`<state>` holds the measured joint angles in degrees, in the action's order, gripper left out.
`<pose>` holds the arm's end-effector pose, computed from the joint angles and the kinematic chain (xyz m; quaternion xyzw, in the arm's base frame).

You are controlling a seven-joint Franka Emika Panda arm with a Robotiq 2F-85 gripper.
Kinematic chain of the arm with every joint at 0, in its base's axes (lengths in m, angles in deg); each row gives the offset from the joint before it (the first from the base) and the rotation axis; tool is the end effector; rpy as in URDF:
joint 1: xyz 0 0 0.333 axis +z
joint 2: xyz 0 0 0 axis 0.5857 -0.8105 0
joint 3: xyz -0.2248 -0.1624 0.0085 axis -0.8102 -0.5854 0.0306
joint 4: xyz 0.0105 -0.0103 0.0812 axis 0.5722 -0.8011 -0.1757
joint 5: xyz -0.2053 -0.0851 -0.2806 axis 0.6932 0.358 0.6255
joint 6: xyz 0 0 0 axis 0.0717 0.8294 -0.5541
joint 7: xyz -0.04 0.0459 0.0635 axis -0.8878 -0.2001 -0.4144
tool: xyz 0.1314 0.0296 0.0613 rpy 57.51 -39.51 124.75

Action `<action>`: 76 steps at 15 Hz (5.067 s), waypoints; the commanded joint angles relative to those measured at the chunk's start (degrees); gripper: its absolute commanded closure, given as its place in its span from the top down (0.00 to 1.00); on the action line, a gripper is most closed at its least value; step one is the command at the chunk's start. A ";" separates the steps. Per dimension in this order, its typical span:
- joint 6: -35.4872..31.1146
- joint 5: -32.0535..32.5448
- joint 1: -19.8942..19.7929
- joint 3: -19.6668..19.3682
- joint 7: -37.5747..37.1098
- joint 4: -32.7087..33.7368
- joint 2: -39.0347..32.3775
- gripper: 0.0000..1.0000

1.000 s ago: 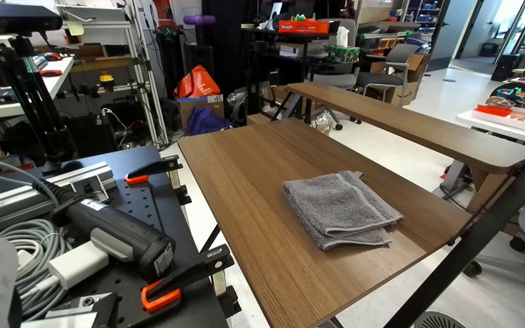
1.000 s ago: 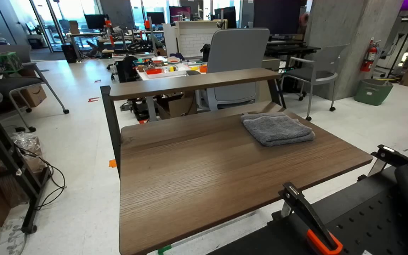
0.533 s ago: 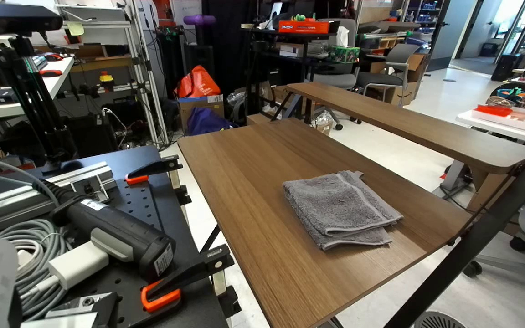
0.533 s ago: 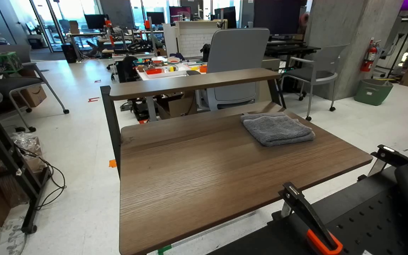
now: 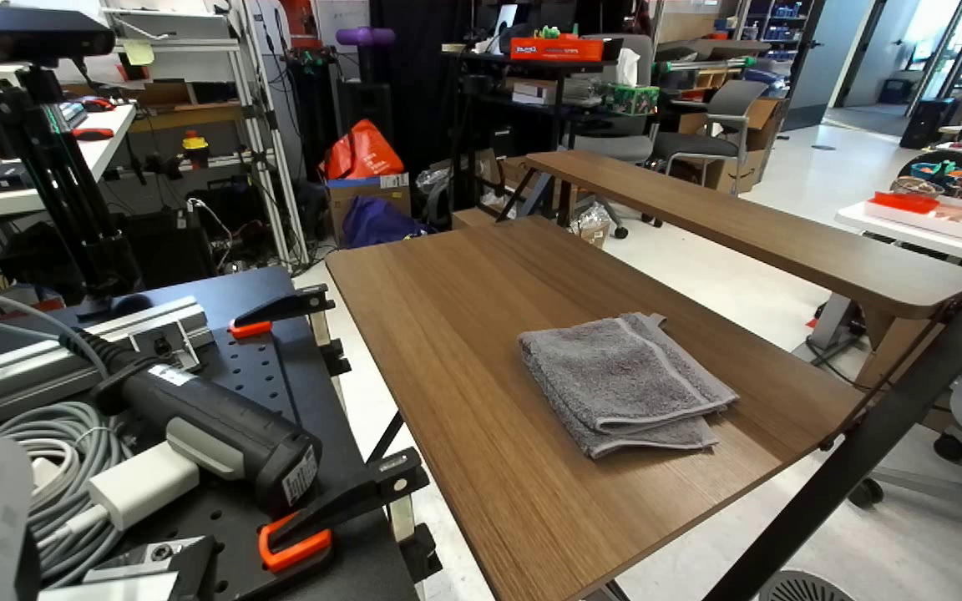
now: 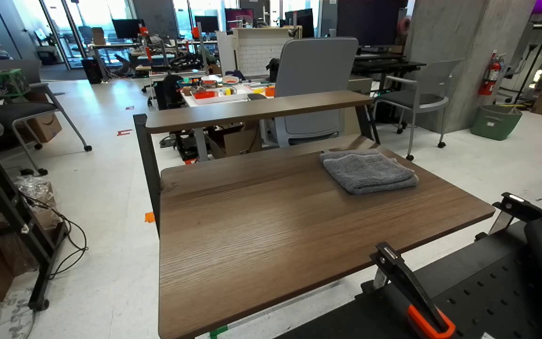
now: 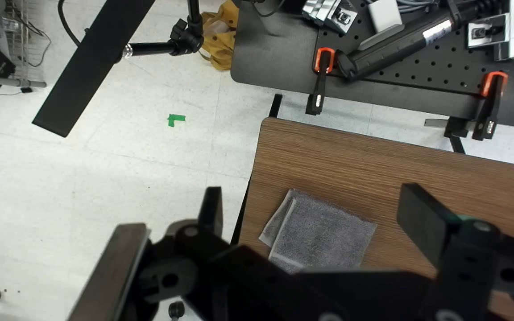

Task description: Move the towel

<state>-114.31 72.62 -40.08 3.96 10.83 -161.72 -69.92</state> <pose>0.4068 -0.1122 0.4747 0.9878 0.0971 -0.0835 0.0887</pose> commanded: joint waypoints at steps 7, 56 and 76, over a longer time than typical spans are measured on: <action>0.19 0.07 0.37 -0.30 -0.07 0.16 -0.04 1.00; -23.51 -10.36 0.84 -0.51 -3.42 -4.88 -12.24 1.00; -38.99 -27.32 -4.38 2.18 -8.67 8.49 -51.46 1.00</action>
<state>-152.02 44.11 -44.18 4.94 5.79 -157.56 -117.15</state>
